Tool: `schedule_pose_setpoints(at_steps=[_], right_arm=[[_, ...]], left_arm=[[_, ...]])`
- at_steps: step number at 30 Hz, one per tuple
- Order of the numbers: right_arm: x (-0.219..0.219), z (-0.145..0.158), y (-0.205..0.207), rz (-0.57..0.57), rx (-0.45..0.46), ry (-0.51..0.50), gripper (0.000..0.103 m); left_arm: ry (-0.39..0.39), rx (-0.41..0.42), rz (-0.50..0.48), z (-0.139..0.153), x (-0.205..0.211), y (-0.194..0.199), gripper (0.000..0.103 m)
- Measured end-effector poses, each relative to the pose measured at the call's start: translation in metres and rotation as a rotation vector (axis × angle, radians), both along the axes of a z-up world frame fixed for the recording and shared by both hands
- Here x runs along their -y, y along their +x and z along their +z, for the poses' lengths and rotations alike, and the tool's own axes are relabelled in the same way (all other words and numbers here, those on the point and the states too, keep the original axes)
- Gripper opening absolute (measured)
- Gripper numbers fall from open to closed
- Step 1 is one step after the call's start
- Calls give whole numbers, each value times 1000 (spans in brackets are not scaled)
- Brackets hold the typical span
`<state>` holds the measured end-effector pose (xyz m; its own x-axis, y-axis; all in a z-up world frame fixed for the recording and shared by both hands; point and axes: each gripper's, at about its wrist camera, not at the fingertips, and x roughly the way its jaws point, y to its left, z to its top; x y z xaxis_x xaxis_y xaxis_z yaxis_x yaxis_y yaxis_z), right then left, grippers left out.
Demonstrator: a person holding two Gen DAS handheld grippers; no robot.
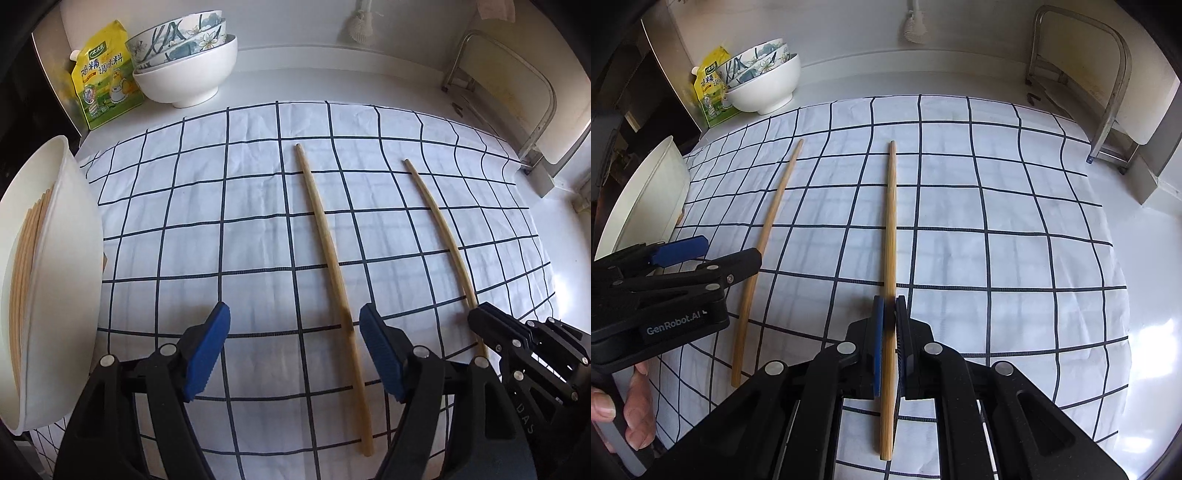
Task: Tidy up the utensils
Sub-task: 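Close the left tool on one chopstick while the right tool grasps the other, then carry the left tool's chopstick over the basin while the right tool carries its own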
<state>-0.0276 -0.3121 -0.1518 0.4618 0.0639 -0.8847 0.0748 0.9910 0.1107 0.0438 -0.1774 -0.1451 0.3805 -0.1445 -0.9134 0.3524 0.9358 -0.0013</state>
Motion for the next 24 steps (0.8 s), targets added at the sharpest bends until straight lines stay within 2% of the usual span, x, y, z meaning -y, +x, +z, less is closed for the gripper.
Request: schedule_pose_setpoints(at_steps=[4,10,13,16,17,18,19,20,21,24], right_arm=[[1,2,2,2,19,1,21],[0,-2,11,13,23,-41,21],[-8,-3,11,40,30,-103,21],[-12,-4,11,55,32,-115,19],[-12,-4,10,55,33,-116,17],[-12,-4,10,54,33,-118,11],[-12,-4,10,52,33,-118,7],[-11,-4,11,48,32,-112,7],[-10,-4,11,45,31,-105,7],[-6,-2,12,25,18,-59,6]], left_arm=[[15,1,4,-5,2,1,74],[29,28,15,-10,4,2,75],[13,24,12,-9,5,1,69],[7,26,8,-7,7,0,55],[6,27,6,-6,8,0,46],[5,28,0,-5,9,0,37],[5,28,-7,-5,10,0,31],[1,26,-16,-4,11,0,17],[0,21,-28,-3,13,-1,7],[-6,4,-47,-3,14,-1,7]])
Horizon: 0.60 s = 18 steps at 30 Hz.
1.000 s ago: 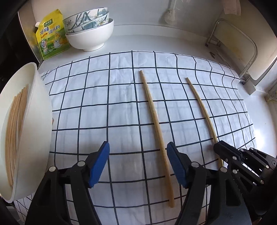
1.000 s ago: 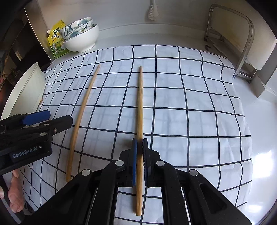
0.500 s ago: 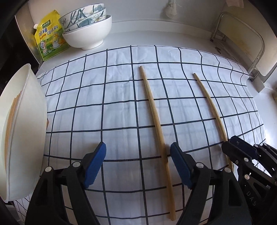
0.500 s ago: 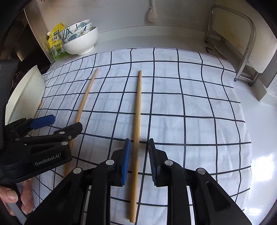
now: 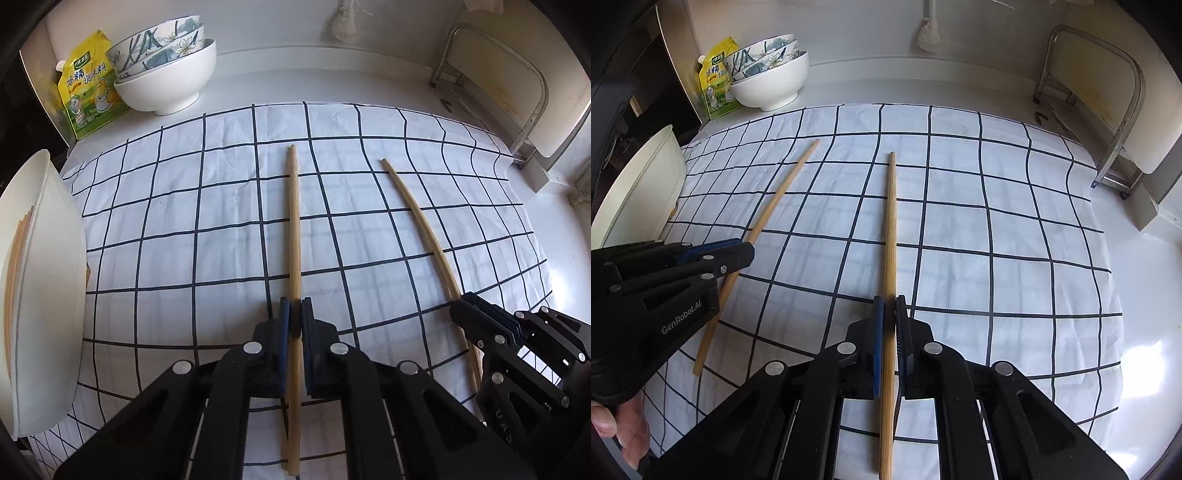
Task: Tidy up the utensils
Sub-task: 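Carry the left tool's chopstick over the basin while the right tool carries its own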
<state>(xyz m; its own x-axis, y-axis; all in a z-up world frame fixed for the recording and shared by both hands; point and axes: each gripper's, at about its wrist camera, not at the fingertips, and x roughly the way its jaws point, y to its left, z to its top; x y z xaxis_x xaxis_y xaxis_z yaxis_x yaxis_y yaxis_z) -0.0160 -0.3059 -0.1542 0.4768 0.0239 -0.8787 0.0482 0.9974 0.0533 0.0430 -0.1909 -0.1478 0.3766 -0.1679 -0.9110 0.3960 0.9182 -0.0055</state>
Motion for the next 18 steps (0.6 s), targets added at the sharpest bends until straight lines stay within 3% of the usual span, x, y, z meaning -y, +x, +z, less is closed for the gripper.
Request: schedule_pose_setpoints(at_steps=[5,12,18], right_arm=[[-4,13,-1,-18,1,40,6],[-37,58,8,13,49,50,6],[-86,101,32,91,136,97,6]], left_arm=[[-42,-29,-9,11,-11,1,7],[-112,-3,18,56,-48,5,7],[-120,108,98,106,-118,18,7]])
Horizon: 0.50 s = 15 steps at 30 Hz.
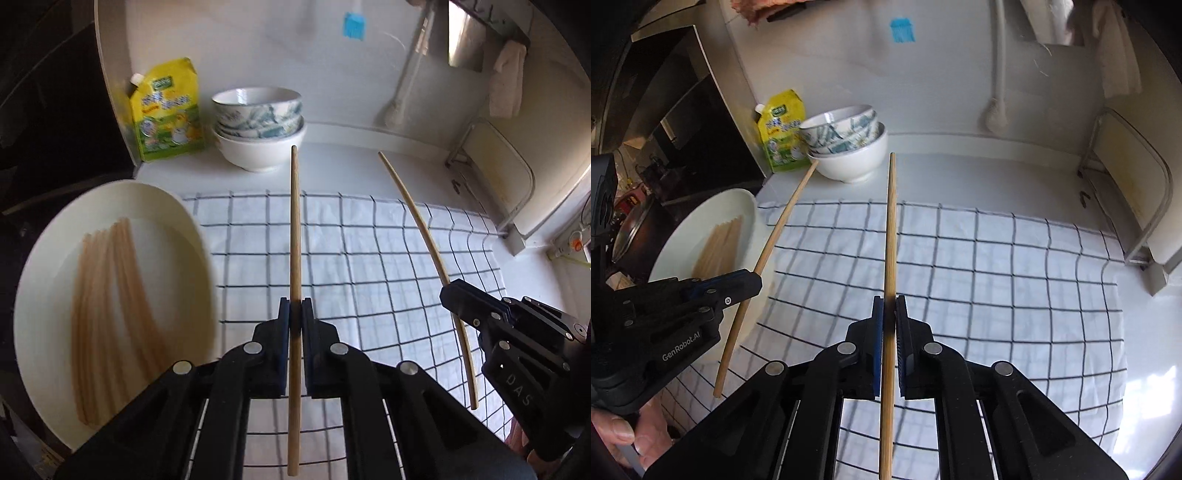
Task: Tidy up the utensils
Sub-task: 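Carry the left tool's chopstick over the basin while the right tool carries its own, then lower the left tool's chopstick into the basin and open it while the right tool releases its own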
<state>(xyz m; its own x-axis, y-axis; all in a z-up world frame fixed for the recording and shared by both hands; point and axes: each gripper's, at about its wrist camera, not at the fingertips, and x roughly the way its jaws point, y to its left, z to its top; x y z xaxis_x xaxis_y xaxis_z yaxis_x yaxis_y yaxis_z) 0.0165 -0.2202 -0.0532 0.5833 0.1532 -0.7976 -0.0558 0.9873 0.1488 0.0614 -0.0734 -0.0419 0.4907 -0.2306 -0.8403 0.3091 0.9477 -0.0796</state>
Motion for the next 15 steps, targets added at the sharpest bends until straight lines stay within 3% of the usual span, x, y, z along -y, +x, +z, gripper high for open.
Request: schedule_pose_setpoints(at_steps=[7,15], right_arm=[[-85,11,40,153,7,59,6],[-181,1,68,316,-37,42,6]], left_arm=[[38,67,171,24,-100,20,7],[66,3,306,-1,-180,43,7]])
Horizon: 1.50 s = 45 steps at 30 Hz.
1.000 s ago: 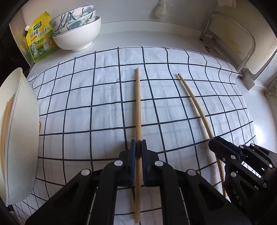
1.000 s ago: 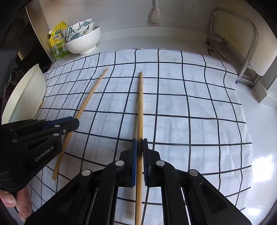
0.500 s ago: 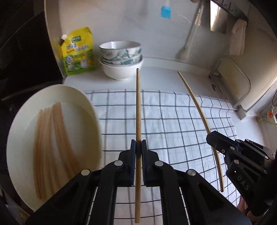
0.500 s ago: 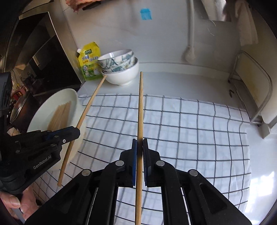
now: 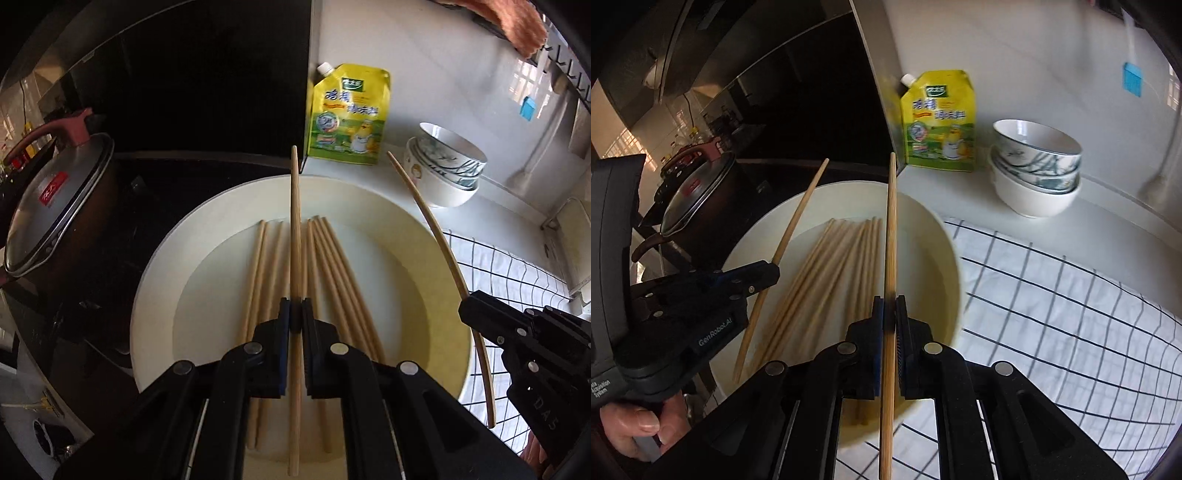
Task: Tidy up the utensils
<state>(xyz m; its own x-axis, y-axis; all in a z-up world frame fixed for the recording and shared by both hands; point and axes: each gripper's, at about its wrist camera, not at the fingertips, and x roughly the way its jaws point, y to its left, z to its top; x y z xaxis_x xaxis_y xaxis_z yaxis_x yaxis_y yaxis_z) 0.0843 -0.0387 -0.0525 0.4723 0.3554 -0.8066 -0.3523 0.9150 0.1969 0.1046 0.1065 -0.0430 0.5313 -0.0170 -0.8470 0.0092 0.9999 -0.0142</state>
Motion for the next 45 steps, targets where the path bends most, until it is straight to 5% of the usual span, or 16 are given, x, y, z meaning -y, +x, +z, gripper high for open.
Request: schedule_pose_setpoints(at_steps=[8,19,22,26,45], right_arm=[[-50,-28,20,57,-83,-51,6],[-53,-54,26,33,-145,-73,6],[-51,-54,26,26,-148,-73,7],[-46,-48,25,8,-122,-68,16],[-26,-16,-9,-25,-57,-61,32]], left_arm=[[-8,-55,31,-28,-24,5,7],[-26,-98,31,-42,-28,6,8],[-30,-101,36,-41,-28,7,20],[-32,-94,52,-36,-30,5,48],[-34,-44,72,-7,-35,-31,54]])
